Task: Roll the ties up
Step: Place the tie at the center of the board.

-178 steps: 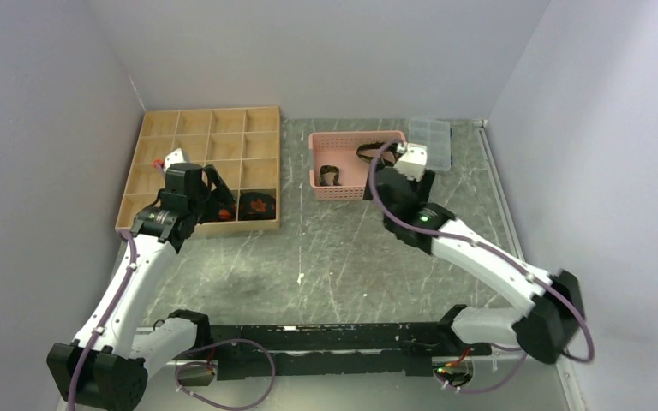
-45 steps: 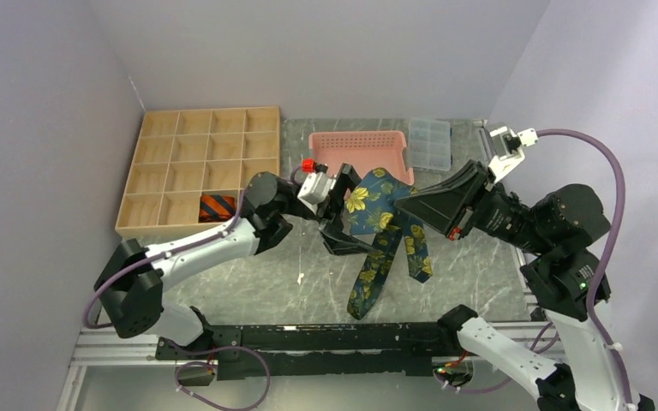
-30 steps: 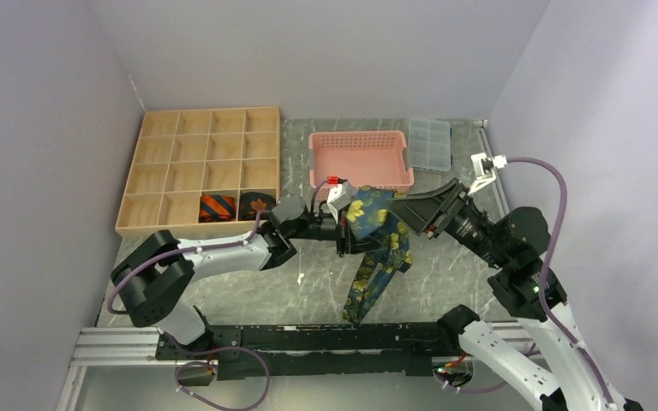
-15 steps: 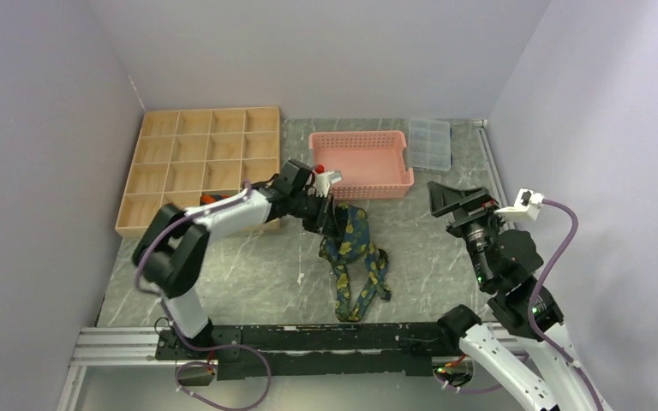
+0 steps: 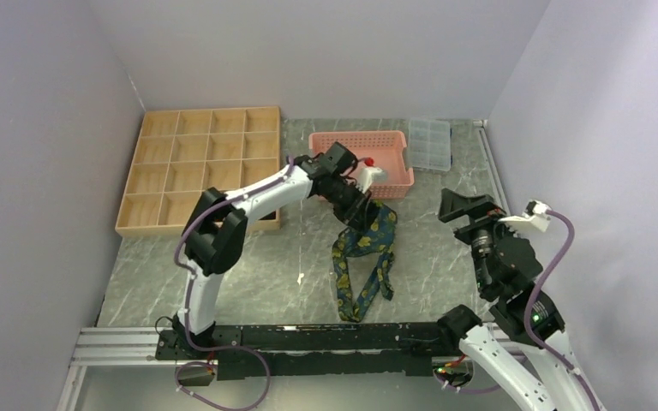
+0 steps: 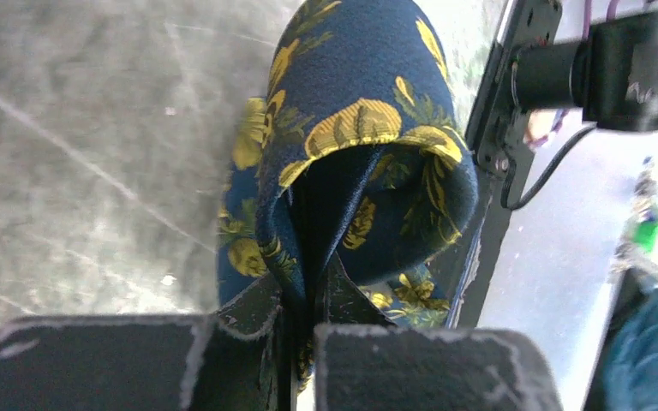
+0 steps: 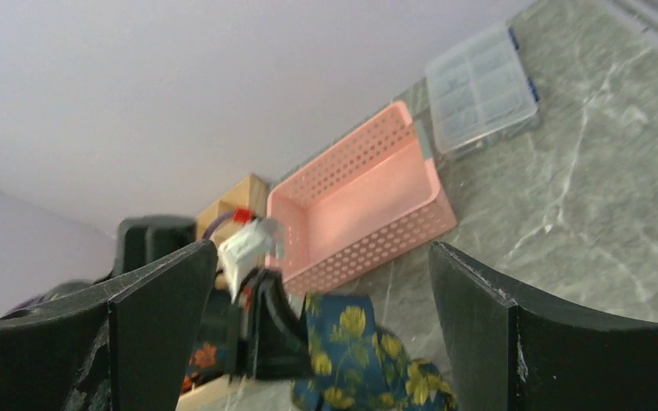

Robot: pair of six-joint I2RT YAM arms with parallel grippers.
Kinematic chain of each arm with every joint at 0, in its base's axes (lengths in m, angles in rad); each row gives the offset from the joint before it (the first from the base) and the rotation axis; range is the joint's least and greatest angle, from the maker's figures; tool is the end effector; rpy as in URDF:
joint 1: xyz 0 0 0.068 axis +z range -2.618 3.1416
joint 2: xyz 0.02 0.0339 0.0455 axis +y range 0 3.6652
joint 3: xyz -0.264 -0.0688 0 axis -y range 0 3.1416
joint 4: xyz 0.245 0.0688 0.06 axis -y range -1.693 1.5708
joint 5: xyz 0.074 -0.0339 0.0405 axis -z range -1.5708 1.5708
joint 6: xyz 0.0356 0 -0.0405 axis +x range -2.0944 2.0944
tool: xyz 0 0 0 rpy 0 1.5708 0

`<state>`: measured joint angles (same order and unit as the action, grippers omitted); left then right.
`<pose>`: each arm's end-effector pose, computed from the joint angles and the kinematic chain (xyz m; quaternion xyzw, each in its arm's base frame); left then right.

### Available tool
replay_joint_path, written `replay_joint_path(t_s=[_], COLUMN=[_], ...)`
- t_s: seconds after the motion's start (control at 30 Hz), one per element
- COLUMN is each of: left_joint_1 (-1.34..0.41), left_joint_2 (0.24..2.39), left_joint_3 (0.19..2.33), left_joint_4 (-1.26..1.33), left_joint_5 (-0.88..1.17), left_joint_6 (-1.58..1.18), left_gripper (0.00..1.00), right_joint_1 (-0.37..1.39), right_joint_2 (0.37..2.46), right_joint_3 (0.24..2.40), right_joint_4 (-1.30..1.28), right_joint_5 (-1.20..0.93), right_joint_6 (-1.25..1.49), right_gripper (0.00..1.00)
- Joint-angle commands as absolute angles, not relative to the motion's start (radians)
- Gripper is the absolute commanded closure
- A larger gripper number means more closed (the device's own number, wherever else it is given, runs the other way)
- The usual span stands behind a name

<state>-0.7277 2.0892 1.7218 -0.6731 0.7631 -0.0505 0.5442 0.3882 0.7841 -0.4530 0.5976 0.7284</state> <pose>0.3207 -0.3187 0.2248 0.3895 0.8124 -0.4247 0.0887 0.0804 0.0252 0.3574 0.2652 0.6733 0.2178 0.6550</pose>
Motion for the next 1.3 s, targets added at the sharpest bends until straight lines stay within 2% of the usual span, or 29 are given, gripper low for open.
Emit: replay_joint_path(t_s=[0.0,0.1,0.23,0.33,0.47,0.53,0.6,0.77,0.9,1.03,1.07,1.13,1.2,1.23,1.27], left_joint_1=[-0.869,-0.959,-1.250,-1.536,-1.605,-1.575,-1.464,-1.057,-0.860,-0.713,-0.692,-0.667,-0.659,-0.657,-0.657], left_joint_2=[1.815,1.570,1.400,1.468,1.662,1.710,1.693,1.623,1.749,2.013,2.082,2.161,2.141,2.103,2.058], left_joint_3=[1.626,1.516,1.658,1.926,2.153,2.219,2.223,1.864,1.670,1.650,1.671,1.699,1.637,1.577,1.520], left_joint_4=[-0.651,-0.641,-0.915,-1.126,-1.196,-1.227,-1.209,-0.936,-0.705,-0.442,-0.393,-0.325,-0.196,-0.110,-0.042], left_joint_5=[0.634,0.542,0.311,0.166,0.286,0.355,0.492,0.783,0.906,1.054,1.074,1.035,0.920,0.845,0.779], left_joint_6=[0.141,0.169,0.182,0.136,0.196,0.265,0.292,0.322,0.314,0.217,0.174,0.108,0.058,0.038,0.024], left_gripper=[0.97,0.97,0.97,0.97,0.97,0.97,0.97,0.97,0.97,0.97,0.92,0.74,0.45,0.18,0.08], right_joint_1=[0.545,0.545,0.547,0.547,0.547,0.546,0.546,0.548,0.548,0.548,0.548,0.548,0.548,0.548,0.548], right_joint_2=[0.356,0.357,0.343,0.336,0.336,0.332,0.327,0.312,0.320,0.337,0.342,0.352,0.359,0.358,0.355], right_joint_3=[0.834,0.858,0.858,0.855,0.861,0.863,0.860,0.823,0.809,0.780,0.774,0.774,0.772,0.764,0.754], right_joint_4=[-0.449,-0.460,-0.447,-0.423,-0.409,-0.410,-0.413,-0.398,-0.405,-0.405,-0.410,-0.437,-0.466,-0.474,-0.476], right_joint_5=[0.679,0.665,0.634,0.623,0.644,0.648,0.654,0.666,0.659,0.632,0.626,0.619,0.621,0.625,0.630], right_joint_6=[0.622,0.599,0.578,0.555,0.521,0.515,0.509,0.510,0.515,0.538,0.543,0.550,0.554,0.553,0.554], right_gripper=[0.00,0.00,0.00,0.00,0.00,0.00,0.00,0.00,0.00,0.00,0.00,0.00,0.00,0.00,0.00])
